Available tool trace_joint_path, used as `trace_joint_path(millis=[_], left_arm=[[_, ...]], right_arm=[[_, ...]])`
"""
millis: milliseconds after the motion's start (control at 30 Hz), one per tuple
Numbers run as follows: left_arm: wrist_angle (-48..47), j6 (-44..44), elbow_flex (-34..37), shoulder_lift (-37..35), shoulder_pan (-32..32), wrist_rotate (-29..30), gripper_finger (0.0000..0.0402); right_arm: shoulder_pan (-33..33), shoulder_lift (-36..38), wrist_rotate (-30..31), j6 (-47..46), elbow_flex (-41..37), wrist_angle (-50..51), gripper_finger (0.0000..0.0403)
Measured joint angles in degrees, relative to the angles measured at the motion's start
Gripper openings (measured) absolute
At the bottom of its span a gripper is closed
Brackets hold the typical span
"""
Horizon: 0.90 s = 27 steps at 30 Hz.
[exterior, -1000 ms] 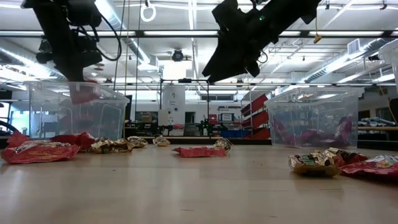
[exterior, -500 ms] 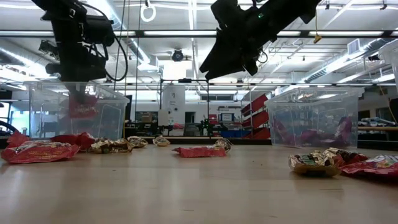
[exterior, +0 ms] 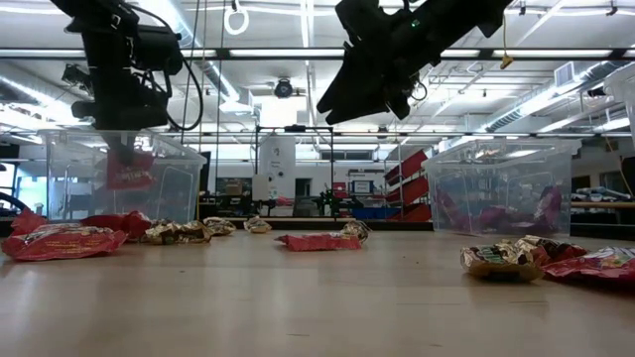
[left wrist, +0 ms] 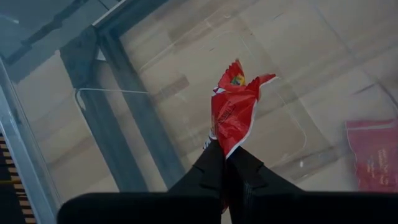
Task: Sort candy
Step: Put the red candy into the top left transparent bin
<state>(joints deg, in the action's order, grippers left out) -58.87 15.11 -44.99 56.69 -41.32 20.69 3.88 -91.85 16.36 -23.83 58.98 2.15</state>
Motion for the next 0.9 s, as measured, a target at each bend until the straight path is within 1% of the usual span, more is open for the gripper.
trace_joint_path(millis=[300,633,700,767,900], left_arm=[[0.0,-0.04,0.04,0.0,0.0,0.02,0.0033],[1.61,-0.44,0.07,-0.08,0.02,0.41,0.0036],[2.21,-1.66,-0.05,-0.35,0.18,-0.9,0.0036],[3.02,-3.08,-0.9,-0.9,0.27,-1.19,0.0036],[5.71,-5.88,-3.36,-3.01,1.24,-1.38,0.0036]], right_arm=[[0.0,0.02,0.0,-0.17,0.0,0.02,0.0129],[0.0,0.02,0.0,-0.17,0.02,0.02,0.0129],[0.0,0.02,0.0,0.05,0.02,0.02,0.0129],[0.0,0.02,-0.02,1.54,0.02,0.02,0.0129],[0.13,-0.55,-0.01,7.39,0.13,-0.01,0.0129]])
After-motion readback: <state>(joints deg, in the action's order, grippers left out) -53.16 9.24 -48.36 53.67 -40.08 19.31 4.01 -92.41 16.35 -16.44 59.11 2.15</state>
